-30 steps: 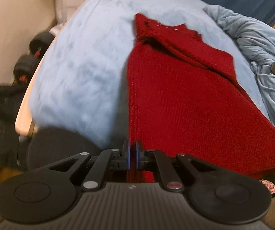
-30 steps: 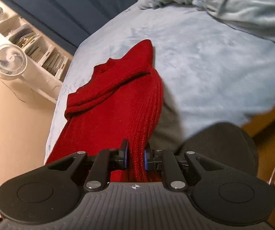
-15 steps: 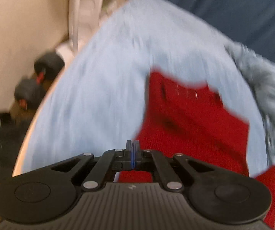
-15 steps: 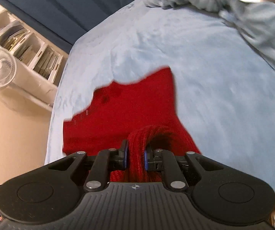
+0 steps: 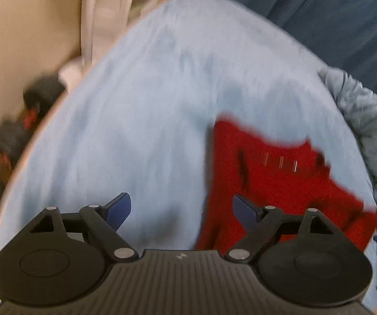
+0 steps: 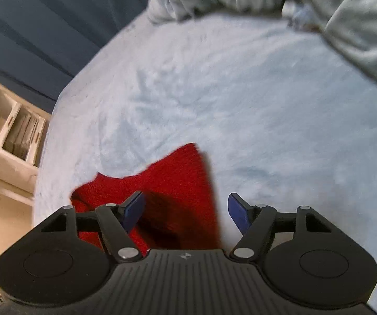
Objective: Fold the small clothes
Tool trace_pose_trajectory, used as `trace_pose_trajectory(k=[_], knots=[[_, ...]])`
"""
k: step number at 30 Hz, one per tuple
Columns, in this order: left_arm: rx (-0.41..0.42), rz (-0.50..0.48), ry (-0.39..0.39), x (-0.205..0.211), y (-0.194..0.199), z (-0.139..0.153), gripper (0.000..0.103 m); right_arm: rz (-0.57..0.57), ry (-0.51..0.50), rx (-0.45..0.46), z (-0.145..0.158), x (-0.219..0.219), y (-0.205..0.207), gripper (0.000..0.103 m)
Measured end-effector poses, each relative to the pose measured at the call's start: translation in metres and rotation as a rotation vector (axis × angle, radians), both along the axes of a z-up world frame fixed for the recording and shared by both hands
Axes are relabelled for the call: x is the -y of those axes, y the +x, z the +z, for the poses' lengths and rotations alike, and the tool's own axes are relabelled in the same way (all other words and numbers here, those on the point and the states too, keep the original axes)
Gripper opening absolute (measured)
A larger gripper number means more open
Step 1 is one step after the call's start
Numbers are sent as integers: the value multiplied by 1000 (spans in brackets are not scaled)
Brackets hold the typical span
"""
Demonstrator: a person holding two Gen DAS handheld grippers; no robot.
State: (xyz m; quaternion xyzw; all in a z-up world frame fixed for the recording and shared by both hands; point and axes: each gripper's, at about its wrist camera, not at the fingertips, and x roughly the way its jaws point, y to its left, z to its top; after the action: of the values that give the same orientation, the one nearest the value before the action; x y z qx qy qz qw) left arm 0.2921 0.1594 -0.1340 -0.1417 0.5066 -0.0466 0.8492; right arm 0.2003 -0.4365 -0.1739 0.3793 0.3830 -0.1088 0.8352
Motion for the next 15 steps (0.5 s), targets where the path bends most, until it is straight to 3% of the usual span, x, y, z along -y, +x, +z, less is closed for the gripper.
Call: trace_pose_trajectory(k=[3, 7, 11, 15], knots=[[-50, -15, -88, 1, -21, -22, 89, 11, -73, 11, -4, -1, -20, 72], [-21, -112, -87, 26, -29, -28, 89, -2, -230, 34, -8, -3, -33, 72], [-2, -249, -49, 61, -26, -29, 89, 170, -360, -12, -21, -16, -20, 70], [-2, -298, -8, 82, -22, -37, 89, 347, -427, 41, -22, -46, 0, 70]])
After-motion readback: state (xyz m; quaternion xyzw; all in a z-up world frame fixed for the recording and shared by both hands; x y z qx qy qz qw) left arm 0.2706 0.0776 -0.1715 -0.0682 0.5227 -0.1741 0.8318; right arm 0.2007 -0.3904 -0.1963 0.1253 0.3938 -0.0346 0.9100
